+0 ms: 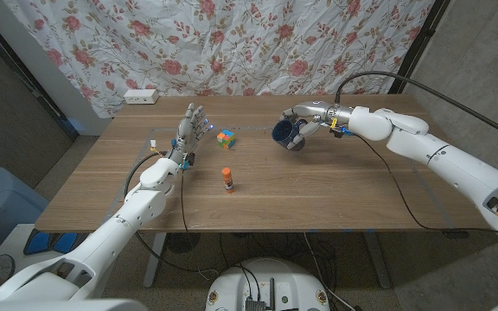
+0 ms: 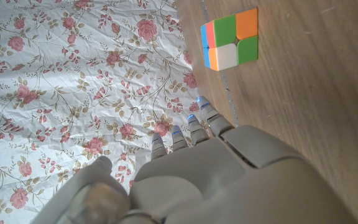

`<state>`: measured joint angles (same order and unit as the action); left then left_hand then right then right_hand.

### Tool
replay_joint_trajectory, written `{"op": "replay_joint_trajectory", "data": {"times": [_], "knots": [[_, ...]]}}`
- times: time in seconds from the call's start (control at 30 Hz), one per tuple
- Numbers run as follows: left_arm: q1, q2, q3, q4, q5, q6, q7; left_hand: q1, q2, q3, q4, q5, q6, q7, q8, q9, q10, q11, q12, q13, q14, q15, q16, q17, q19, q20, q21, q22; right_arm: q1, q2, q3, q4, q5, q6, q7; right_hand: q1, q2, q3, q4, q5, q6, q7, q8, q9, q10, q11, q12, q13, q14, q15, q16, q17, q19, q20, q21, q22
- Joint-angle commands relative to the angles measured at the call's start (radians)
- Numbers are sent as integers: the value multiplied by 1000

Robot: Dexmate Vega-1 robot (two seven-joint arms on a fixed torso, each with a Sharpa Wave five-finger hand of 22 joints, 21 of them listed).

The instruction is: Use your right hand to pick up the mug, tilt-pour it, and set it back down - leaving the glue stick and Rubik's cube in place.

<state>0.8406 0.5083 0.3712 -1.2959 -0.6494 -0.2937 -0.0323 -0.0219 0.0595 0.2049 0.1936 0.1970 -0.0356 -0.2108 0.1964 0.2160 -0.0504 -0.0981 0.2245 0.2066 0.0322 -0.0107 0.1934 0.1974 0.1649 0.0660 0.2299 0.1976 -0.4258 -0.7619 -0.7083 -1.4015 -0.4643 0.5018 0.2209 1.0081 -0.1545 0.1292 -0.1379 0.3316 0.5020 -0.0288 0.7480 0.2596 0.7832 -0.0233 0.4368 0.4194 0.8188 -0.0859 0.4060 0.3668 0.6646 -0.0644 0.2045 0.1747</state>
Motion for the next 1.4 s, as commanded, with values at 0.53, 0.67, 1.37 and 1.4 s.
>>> {"op": "replay_joint_trajectory", "data": {"times": [0.53,0.67,1.37,1.4], "knots": [[1,-1,-1,0,1,0,3,-3,118,6,1,5,-1,-7,6,3,-4,-7,4,5,5,0,5,5,9,0,6,4,30,-30,-26,-132,-141,-152,104,49,194,11,11,-17,201,-173,169,-6,219,-182,-3,36,31,-148,-22,6,18,-81,6,2],[1,0,-1,-1,0,0,3,-3,118,6,1,5,-2,-7,6,3,-3,-6,4,5,5,0,5,5,9,0,6,4,37,-30,-31,-141,-157,-163,115,51,198,13,8,-18,202,-175,172,-6,223,-183,-5,37,34,-149,-25,7,16,-97,4,2],[0,-1,-1,0,0,0,3,-3,118,6,1,5,-1,-6,7,3,-2,-6,4,5,4,0,5,5,9,0,6,4,74,-32,-73,-190,-277,-234,203,69,221,19,-2,-32,216,-175,186,-7,248,-184,-9,48,39,-149,-31,23,13,-102,2,2],[0,-1,-1,0,1,0,3,-3,118,6,1,5,0,-6,7,3,-2,-3,4,5,5,0,5,5,9,0,6,4,73,-33,-73,-194,-279,-239,209,71,222,20,-3,-32,216,-175,186,-7,248,-184,-9,48,38,-150,-31,24,14,-102,2,2]]}}
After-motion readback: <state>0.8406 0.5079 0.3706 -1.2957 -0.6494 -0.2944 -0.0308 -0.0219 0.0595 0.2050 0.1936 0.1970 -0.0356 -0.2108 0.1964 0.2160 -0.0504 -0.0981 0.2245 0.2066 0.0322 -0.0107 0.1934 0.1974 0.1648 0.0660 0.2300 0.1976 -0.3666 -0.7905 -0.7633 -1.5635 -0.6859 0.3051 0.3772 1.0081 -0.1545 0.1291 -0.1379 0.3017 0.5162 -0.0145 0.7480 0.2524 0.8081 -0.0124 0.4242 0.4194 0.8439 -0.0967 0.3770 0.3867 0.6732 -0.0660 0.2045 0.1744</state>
